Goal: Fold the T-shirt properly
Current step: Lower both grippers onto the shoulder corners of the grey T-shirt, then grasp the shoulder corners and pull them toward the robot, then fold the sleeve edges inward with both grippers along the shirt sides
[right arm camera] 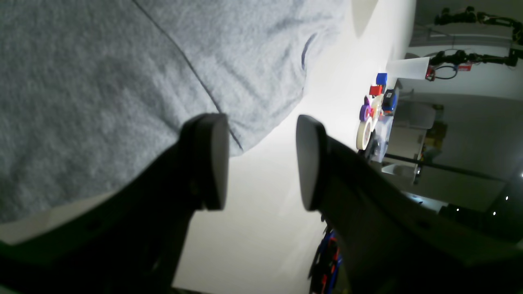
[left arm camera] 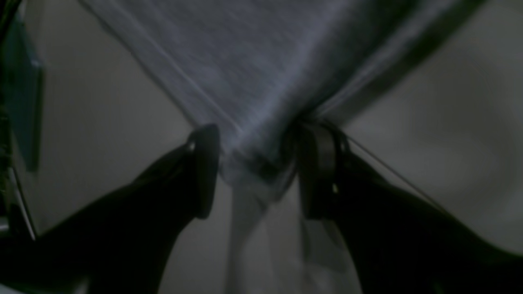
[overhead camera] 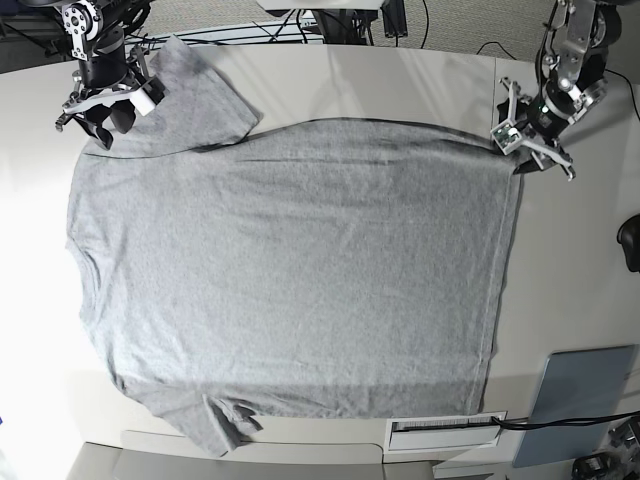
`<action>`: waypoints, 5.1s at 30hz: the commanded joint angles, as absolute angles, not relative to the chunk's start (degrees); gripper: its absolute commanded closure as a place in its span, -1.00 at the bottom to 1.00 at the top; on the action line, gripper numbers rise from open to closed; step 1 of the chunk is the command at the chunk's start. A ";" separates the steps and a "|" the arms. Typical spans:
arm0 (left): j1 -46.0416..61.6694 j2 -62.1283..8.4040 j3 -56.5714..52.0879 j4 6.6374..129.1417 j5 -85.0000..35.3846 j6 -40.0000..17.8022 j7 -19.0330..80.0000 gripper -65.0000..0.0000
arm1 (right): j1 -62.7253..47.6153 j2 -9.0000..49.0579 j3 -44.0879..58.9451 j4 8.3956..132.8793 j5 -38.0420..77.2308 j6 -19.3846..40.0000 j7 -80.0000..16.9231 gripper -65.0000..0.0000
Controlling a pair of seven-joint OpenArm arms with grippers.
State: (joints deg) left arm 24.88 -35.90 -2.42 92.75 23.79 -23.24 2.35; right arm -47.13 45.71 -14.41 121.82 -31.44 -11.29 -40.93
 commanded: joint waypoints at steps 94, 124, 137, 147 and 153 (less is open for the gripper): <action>24.58 -36.40 -0.91 89.91 16.82 -26.89 11.70 1.00 | -33.54 48.82 -27.68 113.03 -34.52 10.50 -40.27 1.00; 46.70 -36.36 -14.46 104.14 4.45 -32.38 15.64 1.00 | -66.61 52.07 -22.44 122.58 -46.76 -3.60 -43.33 1.00; 42.72 -36.32 -16.36 107.90 3.77 -25.30 17.12 1.00 | -57.65 52.05 -18.37 122.61 -47.40 -9.54 -42.92 1.00; 35.24 -35.55 -16.25 105.30 3.49 -25.54 16.93 1.00 | -42.44 52.03 -16.45 122.50 -35.94 -3.64 -36.51 1.00; 30.22 -35.38 -16.25 102.17 0.32 -25.54 16.95 1.00 | -35.11 52.01 -16.45 119.81 -31.46 -2.07 -32.32 1.00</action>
State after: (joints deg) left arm 30.39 -34.44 -15.79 101.51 0.54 -26.41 17.61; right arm -35.38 51.11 -16.93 119.11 -30.87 -0.84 -32.53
